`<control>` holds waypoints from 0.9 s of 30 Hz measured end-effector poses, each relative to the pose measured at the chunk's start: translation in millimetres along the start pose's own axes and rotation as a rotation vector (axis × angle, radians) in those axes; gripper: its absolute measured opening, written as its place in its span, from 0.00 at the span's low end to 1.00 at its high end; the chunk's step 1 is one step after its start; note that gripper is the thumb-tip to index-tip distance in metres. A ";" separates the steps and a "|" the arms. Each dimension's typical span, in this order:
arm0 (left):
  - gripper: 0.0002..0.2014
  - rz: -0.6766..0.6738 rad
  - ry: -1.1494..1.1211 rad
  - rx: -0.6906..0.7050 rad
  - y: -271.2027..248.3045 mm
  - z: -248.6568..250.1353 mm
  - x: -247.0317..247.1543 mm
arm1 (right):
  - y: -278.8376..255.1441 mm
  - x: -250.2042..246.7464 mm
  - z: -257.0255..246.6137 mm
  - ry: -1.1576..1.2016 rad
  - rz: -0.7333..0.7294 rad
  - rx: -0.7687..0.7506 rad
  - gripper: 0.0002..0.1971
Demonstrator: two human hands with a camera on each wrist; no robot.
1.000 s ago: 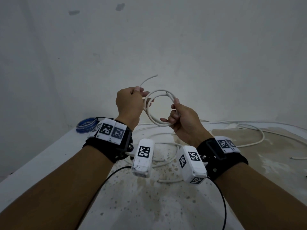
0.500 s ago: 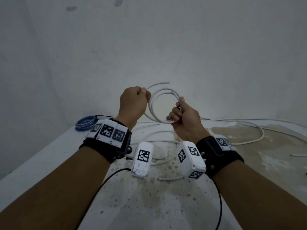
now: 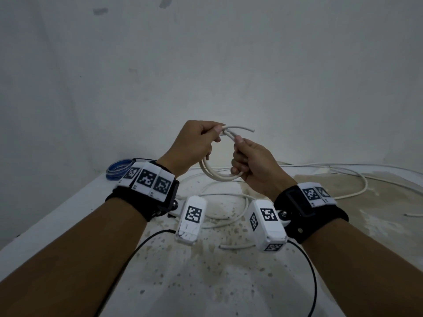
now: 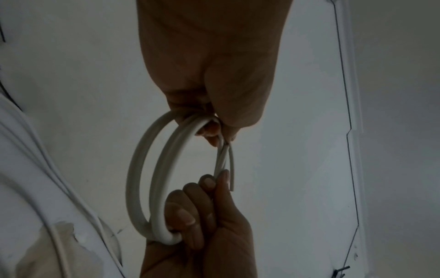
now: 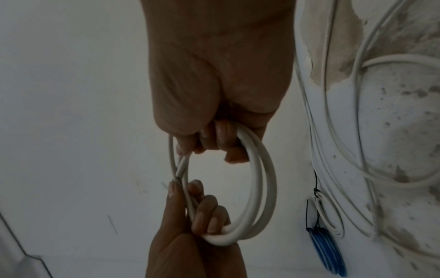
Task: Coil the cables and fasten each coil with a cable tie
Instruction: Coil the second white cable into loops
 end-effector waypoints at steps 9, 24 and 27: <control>0.10 -0.015 0.023 -0.005 -2.0 -7.0 3.2 | 1.5 -4.2 -0.8 0.014 0.040 0.115 0.21; 0.13 0.086 -0.315 -0.218 -5.3 -19.6 3.3 | 6.6 1.0 -6.8 0.322 0.170 0.220 0.22; 0.14 0.124 -0.453 -0.256 -12.1 -26.6 11.0 | 8.3 1.5 -5.4 0.303 0.194 0.217 0.21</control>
Point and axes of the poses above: each hand's wrist, its own y-axis towards the middle knuckle, its own x-axis out of the palm, z = x × y, the point moved 6 cm from there along y, towards the middle knuckle, and after that the axes turned 9 degrees about z, right-handed, at the moved point
